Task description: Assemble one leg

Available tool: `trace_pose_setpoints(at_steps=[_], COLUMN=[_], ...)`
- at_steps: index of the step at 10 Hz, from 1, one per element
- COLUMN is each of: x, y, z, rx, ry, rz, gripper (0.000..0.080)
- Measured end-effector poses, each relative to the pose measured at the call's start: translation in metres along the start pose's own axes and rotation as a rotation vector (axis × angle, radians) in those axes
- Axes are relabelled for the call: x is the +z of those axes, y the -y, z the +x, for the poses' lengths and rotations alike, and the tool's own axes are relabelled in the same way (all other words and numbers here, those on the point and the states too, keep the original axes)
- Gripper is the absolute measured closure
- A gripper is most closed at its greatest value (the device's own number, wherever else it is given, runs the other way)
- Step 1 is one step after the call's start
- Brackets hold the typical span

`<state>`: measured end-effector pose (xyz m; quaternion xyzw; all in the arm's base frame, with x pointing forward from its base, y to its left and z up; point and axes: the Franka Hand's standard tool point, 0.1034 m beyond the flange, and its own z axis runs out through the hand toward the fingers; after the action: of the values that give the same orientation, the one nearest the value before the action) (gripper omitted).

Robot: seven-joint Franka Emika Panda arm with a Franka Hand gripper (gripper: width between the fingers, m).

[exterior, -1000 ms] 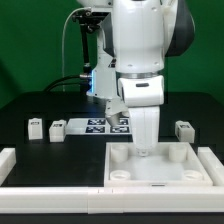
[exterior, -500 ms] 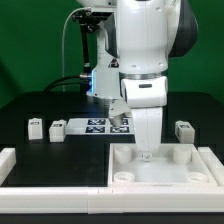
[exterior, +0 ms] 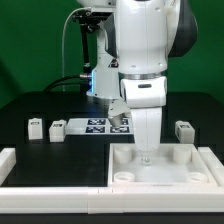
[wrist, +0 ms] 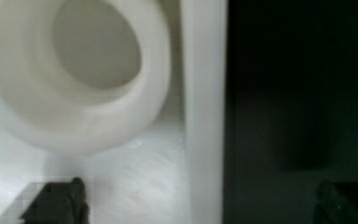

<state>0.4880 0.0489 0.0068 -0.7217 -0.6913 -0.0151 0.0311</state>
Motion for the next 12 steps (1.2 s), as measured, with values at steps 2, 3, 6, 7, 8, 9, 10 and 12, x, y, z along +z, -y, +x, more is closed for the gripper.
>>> trace_pose_setpoints(at_steps=[2,3,6,7,8,9,10,12], x=[0.000,0.000,-0.011,-0.022,-0.031,-0.035,-0.033,-0.032], y=[0.000,0.000,0.011,0.021,0.026,0.029,0.029,0.030], z=[0.000,0.000,0.002,0.008,0.015,0.019,0.018,0.018], rx=[0.000,0.001,0.107,0.180,0.220,0.247,0.263,0.349], ry=[0.000,0.000,0.001,0.005,0.007,0.008,0.008,0.005], rz=[0.000,0.000,-0.023,-0.032,-0.043,-0.046,-0.042,-0.040], gripper=[0.0150,0.0150,0.0150,0.0150,0.0150,0.0150,0.0150,0.0150])
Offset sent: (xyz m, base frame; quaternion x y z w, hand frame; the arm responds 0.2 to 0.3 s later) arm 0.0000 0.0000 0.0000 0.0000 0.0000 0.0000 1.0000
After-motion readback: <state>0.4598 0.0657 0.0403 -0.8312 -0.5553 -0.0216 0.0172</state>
